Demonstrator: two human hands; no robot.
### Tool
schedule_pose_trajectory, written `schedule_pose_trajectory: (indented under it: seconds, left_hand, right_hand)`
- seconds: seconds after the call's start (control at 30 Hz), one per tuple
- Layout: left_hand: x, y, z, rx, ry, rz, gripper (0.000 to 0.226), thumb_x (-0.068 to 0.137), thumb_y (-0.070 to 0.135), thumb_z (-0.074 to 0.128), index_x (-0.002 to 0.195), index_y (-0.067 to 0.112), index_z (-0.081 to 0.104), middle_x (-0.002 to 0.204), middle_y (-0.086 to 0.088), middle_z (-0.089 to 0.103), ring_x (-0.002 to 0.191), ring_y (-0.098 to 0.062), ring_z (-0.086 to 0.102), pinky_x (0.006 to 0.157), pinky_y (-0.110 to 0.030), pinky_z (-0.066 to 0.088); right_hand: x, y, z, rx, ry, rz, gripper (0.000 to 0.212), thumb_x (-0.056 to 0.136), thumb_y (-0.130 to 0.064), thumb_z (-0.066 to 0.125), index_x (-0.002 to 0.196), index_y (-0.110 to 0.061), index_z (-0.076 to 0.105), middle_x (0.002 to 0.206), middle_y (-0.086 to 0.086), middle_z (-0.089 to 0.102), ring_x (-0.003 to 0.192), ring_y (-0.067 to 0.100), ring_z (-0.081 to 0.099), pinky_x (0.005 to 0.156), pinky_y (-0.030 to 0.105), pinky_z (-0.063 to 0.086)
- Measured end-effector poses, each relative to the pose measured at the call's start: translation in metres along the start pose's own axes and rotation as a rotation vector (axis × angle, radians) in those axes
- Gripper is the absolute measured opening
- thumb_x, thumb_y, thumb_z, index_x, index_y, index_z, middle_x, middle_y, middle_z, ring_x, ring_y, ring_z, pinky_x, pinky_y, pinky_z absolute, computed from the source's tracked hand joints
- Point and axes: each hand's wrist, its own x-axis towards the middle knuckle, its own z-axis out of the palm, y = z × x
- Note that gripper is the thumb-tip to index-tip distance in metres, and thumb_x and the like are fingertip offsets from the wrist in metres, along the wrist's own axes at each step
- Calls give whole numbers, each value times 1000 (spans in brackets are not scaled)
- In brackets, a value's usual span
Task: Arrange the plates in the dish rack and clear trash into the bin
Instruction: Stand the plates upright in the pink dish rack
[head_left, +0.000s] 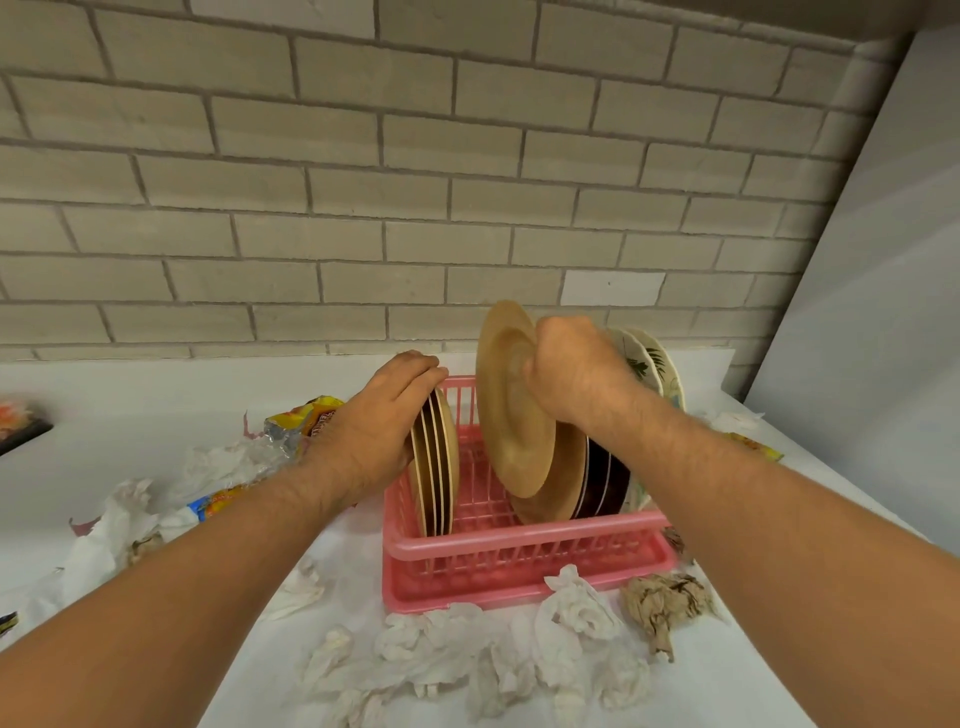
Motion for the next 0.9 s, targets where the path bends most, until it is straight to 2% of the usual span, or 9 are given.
schedule_pose_trajectory:
  seconds: [0.1,0.2,0.4,0.47,0.57,0.6,0.7,0.8,0.9]
  left_hand:
    - [1,2,0,3,1,-4,76,70,0,77,138,7,44,140,-11,44,132,-23,34,108,-28,20]
    - [0,3,-1,-6,-3,-9,75,71,1,77,138,8,44,141,-10,43,133,-23,33,108,-27,21]
    - [-1,3,-2,5,-3,-19,75,73,3,76,140,9,42,143,-10,42,135,-22,30,109,-27,17]
    - [0,4,-2,5,-10,-21,76,72,2,77,139,8,43,142,-10,42,134,-23,31,108,-27,18]
    - [0,4,-2,0,-19,-29,78,70,0,77,139,8,43,143,-11,42,136,-25,31,108,-29,19]
    - [0,5,-2,2,-19,-33,78,70,0,77,140,8,42,144,-11,41,136,-26,31,109,-29,18]
    - [0,5,-3,2,-17,-34,76,73,1,76,140,8,41,145,-10,40,137,-25,30,109,-28,17]
    - [0,5,-4,2,-23,-35,76,73,1,75,141,9,40,145,-10,39,137,-25,29,109,-29,19]
    - [0,5,-4,-1,-30,-40,76,75,2,74,142,9,39,147,-10,38,139,-25,28,110,-29,18]
  right_hand:
    - [-3,1,15,-63,-27,7,15,94,-14,59,109,-11,59,83,5,60,69,18,61,55,28,51]
    - [-5,0,23,-24,-61,13,24,93,-11,58,117,-10,56,99,8,61,82,23,63,67,32,55]
    - [-11,0,26,-43,-64,-19,28,93,-6,55,120,-7,53,102,11,63,89,27,65,71,34,56]
    - [-8,1,23,-49,-18,-9,29,93,-9,57,121,-7,52,98,10,62,87,26,64,67,33,53]
    - [-4,2,20,-71,44,14,25,92,-10,59,117,-8,53,72,4,47,73,21,55,63,31,49]
    - [-6,1,19,-76,45,13,24,93,-8,58,116,-7,54,73,5,48,72,21,55,64,31,50]
    - [-11,1,24,-41,-40,16,28,92,-3,56,120,-5,54,98,11,63,87,25,65,76,35,57]
    - [-15,2,29,-31,-108,15,32,92,-3,55,124,-7,50,108,13,61,94,27,64,80,39,58]
    - [-12,3,33,0,-107,57,47,91,-2,54,135,-3,38,113,15,60,96,28,64,79,39,59]
